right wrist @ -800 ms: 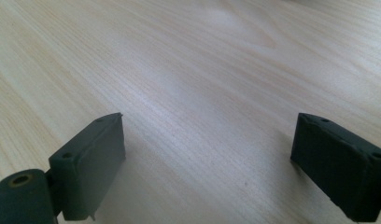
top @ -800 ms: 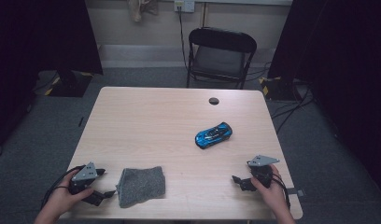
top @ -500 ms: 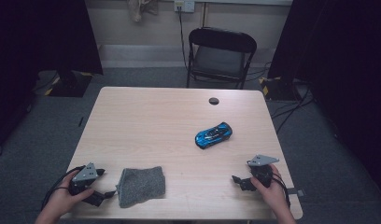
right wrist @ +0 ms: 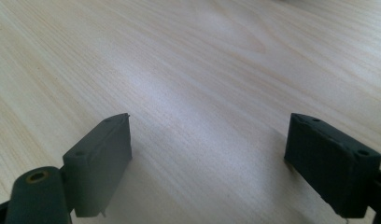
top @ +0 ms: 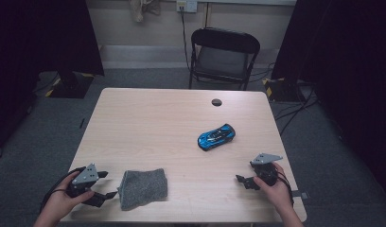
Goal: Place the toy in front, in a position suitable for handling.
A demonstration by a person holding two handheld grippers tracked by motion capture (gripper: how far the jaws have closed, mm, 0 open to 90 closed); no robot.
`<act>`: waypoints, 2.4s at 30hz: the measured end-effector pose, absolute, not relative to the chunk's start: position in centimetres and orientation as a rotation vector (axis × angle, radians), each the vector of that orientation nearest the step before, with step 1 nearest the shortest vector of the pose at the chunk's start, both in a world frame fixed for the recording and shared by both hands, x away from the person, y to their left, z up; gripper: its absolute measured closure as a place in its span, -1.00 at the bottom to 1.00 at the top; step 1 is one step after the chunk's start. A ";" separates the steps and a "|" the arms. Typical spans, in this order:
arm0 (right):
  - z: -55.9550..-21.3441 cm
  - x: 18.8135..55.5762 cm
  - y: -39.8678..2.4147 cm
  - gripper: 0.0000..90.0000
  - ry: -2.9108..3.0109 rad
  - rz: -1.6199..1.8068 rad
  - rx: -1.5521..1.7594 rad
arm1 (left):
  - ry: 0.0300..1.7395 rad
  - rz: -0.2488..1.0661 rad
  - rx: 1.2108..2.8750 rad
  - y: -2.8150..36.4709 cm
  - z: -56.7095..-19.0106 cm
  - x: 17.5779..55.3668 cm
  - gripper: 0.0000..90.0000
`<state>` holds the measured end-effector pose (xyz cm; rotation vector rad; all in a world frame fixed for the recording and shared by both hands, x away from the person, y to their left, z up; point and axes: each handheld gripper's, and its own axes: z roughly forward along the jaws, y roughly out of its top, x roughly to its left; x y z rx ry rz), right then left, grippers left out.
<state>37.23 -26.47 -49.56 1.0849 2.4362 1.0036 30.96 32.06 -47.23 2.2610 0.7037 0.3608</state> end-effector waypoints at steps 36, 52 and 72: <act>-46.9 43.4 -23.8 -0.69 2.395 1.019 1.066 | 0.392 0.209 2.326 20.9 -46.6 32.1 -0.65; -45.8 48.9 -21.7 -0.69 2.362 1.020 1.107 | 0.474 0.277 2.398 20.4 -48.1 32.7 -0.66; -46.8 51.5 -21.2 -0.66 2.308 1.028 1.255 | 0.576 0.266 2.400 20.8 -48.1 33.3 -0.01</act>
